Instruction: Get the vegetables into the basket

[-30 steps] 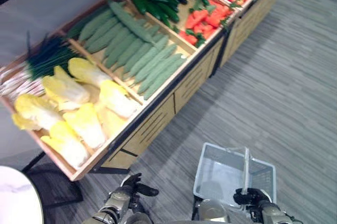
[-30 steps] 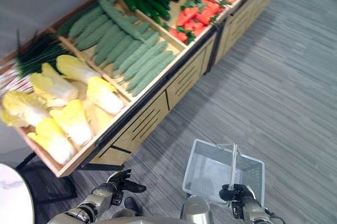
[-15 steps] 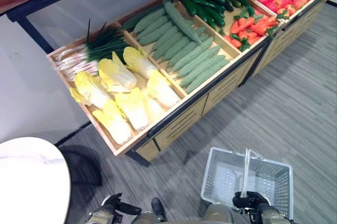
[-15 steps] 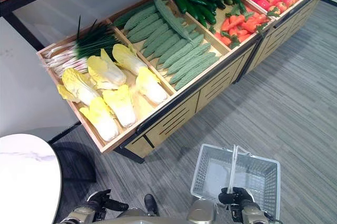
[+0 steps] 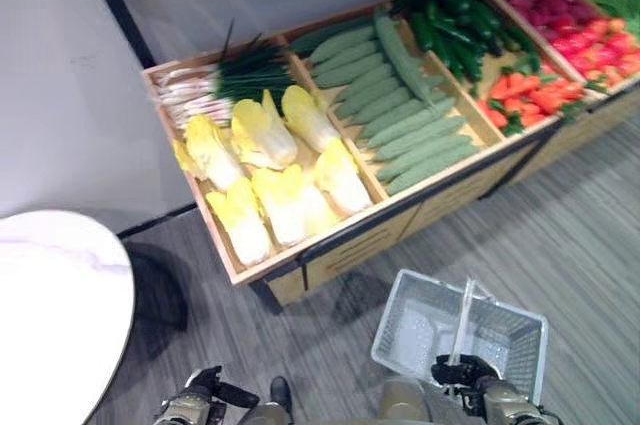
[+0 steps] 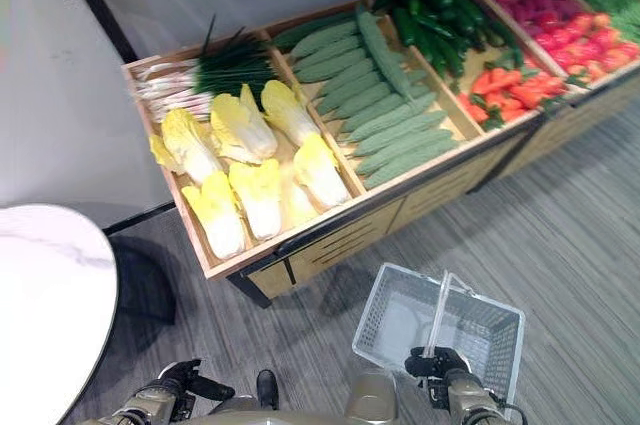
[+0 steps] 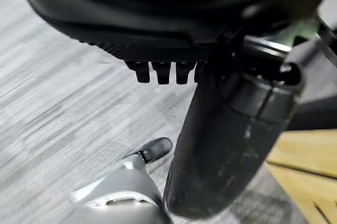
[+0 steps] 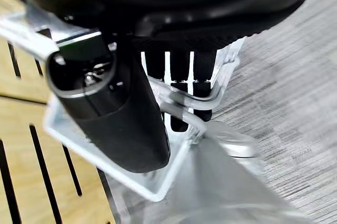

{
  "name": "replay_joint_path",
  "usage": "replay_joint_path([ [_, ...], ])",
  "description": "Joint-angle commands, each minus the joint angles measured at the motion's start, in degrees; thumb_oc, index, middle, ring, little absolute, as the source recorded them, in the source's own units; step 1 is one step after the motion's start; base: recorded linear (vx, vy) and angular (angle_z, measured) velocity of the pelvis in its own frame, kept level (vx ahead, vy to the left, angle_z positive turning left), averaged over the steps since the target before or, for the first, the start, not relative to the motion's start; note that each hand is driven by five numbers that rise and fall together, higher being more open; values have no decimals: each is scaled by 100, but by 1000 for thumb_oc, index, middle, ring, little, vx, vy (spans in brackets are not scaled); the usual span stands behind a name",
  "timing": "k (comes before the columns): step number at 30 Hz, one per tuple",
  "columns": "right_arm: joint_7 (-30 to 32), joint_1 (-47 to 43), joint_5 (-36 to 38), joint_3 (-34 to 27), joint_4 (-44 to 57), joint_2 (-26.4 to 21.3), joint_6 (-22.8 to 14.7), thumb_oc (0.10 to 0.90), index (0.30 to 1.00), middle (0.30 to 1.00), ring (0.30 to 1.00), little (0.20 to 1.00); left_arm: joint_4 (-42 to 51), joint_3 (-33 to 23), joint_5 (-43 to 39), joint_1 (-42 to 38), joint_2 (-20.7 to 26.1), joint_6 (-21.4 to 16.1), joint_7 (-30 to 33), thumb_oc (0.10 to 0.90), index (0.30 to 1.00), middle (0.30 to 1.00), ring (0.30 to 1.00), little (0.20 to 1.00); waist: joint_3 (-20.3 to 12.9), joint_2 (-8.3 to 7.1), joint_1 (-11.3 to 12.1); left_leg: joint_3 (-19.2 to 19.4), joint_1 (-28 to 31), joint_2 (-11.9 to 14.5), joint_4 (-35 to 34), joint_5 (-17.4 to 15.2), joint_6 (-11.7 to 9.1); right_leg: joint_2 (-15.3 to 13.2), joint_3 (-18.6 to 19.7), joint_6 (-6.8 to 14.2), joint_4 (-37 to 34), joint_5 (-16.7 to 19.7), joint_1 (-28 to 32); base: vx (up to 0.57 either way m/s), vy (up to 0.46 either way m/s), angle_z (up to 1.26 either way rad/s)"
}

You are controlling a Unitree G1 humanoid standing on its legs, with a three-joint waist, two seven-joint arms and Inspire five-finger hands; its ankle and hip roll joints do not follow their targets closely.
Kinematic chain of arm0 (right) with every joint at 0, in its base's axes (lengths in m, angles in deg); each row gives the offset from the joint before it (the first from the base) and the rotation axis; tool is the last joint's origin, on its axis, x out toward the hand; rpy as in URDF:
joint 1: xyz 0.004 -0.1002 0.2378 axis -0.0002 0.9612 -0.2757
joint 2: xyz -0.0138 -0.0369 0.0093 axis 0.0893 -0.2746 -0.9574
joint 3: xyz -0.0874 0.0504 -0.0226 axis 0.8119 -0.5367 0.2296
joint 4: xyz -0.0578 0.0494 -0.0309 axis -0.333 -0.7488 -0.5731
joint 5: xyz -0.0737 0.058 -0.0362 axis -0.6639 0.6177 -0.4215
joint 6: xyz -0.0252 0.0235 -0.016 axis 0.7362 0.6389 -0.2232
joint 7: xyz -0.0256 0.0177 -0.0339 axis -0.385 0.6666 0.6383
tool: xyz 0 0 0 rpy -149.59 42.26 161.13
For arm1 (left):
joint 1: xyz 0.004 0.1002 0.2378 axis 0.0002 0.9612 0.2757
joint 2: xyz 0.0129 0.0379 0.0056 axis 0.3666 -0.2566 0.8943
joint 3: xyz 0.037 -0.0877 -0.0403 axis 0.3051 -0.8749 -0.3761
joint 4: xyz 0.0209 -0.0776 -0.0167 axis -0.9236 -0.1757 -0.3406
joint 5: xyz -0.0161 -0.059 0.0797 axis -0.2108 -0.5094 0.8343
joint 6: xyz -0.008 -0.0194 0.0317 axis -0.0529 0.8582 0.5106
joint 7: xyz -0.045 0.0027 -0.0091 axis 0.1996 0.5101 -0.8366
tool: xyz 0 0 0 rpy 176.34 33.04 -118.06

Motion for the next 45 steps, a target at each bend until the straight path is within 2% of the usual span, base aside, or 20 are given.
replay_joint_path([
  [1,15,-201,89,-85,-85,-334,-38,400,300,300,300,300,-41,-147,6,-210,22,-68,78,900,1000,1000,1000,1000,155,102,36,-217,104,538,275,-297,-305,66,-52,235,727,-229,-120,96,-394,56],
  [2,39,-129,109,-79,-134,-326,-53,400,300,300,300,300,-59,-203,-103,-194,0,-47,91,900,1000,1000,1000,1000,89,141,67,-460,12,810,362,-215,-397,309,-182,81,839,-499,15,68,-382,46],
  [4,64,-94,121,-86,-164,-339,-65,400,300,300,300,300,-38,-232,-165,-176,-31,-47,99,900,1000,1000,1000,1000,79,172,84,-570,-46,920,434,-176,-430,401,-291,14,898,-588,62,32,-368,57],
  [5,105,-61,186,-95,-215,-364,-84,400,300,300,300,300,11,-270,-358,-185,-83,-52,117,900,1000,1000,1000,1000,107,247,131,-779,-227,1086,513,24,-508,581,-531,-115,998,-775,148,-52,-329,67],
  [7,143,-38,239,-169,-253,-385,-93,400,300,300,300,300,71,-261,-478,-224,-125,-68,114,900,1000,1000,1000,1000,155,307,128,-769,-453,1204,463,313,-570,635,-815,-184,1015,-915,239,-70,-275,59],
  [8,143,-38,239,-169,-254,-385,-94,400,300,300,300,300,72,-260,-479,-224,-125,-68,114,900,1000,1000,1000,1000,154,308,117,-782,-460,1203,464,315,-571,633,-828,-184,1013,-916,243,-96,-181,109],
  [9,162,-20,278,-246,-267,-457,-94,400,300,300,300,300,156,-235,-559,-252,-180,-101,95,900,1000,1000,1000,1000,209,361,105,-518,-650,1221,414,624,-577,619,-1111,-252,963,-961,371,-69,-120,102],
  [10,161,-21,278,-247,-269,-458,-95,400,300,300,300,300,157,-235,-560,-252,-181,-100,96,900,1000,1000,1000,1000,209,362,94,-530,-653,1220,411,629,-578,618,-1123,-252,958,-961,377,-100,-151,71],
  [12,187,-21,297,-331,-281,-559,-98,400,300,300,300,300,338,-182,-645,-256,-268,-123,52,900,1000,1000,1000,1000,227,329,66,-28,-751,1100,528,633,-561,577,-1416,-300,851,-922,456,-91,-124,70],
  [13,187,-21,297,-331,-281,-560,-98,400,300,300,300,300,340,-182,-645,-254,-268,-122,52,900,1000,1000,1000,1000,228,329,66,-29,-752,1100,535,627,-561,577,-1417,-299,848,-921,461,-122,-183,57],
  [14,190,-53,292,-309,-290,-584,-98,400,300,300,300,300,436,-129,-581,-248,-273,-143,18,900,1000,1000,1000,1000,217,283,79,52,-635,899,788,335,-505,593,-1535,-355,745,-877,524,-110,-133,31],
  [16,197,-39,325,-327,-298,-581,-105,400,300,300,300,300,519,-62,-551,-259,-288,-132,-23,900,1000,1000,1000,1000,128,242,23,422,-556,748,906,120,-424,564,-1709,-397,661,-810,492,-138,-96,36],
  [18,178,-14,347,-328,-300,-594,-103,400,300,300,300,300,690,50,-537,-229,-336,-142,-75,900,1000,1000,1000,1000,72,330,-3,554,-527,678,658,219,-421,589,-1835,-380,595,-769,477,-47,31,47],
  [24,181,-8,286,-319,-301,-524,-105,400,300,300,300,300,1108,155,-542,-189,-364,-188,-90,900,1000,1000,1000,1000,7,367,7,518,-296,567,436,118,-374,441,-1878,-260,498,-617,667,23,99,15],
  [30,239,-22,235,-436,-293,-533,-102,400,300,300,300,300,2441,228,-364,-78,-66,-317,78,900,1000,1000,1000,1000,75,356,67,547,-162,404,273,12,-283,258,-1814,-119,434,-381,640,-33,114,2],
  [31,258,-5,221,-520,-244,-534,-102,400,300,300,300,300,3393,174,-316,47,174,-401,113,900,1000,1000,1000,1000,94,350,92,541,-134,354,203,-8,-252,216,-1805,-68,405,-311,609,-36,91,2],
  [34,269,32,177,-677,-182,-486,-98,400,300,300,300,300,4661,-142,-234,409,533,-514,111,900,1000,1000,1000,1000,116,303,148,549,-109,312,159,-28,-229,171,-1760,-4,393,-234,561,-38,79,1],
  [35,270,36,175,-672,-179,-479,-97,400,300,300,300,300,4693,-152,-231,434,543,-497,108,900,1000,1000,1000,1000,113,294,148,554,-105,310,157,-28,-227,169,-1755,-2,394,-233,561,-27,40,0],
  [38,242,93,76,-815,-162,-351,-97,400,300,300,300,300,5678,-690,-188,885,760,-628,132,900,1000,1000,1000,1000,97,217,206,574,-58,270,126,-83,-193,127,-1709,59,384,-189,541,-19,50,-3],
  [45,196,173,52,-841,-125,-237,-110,400,300,300,300,300,6534,-1216,-119,1229,750,-690,228,900,1000,1000,1000,1000,10,142,261,583,31,245,98,-140,-167,90,-1712,85,369,-170,595,1,10,-4],
])
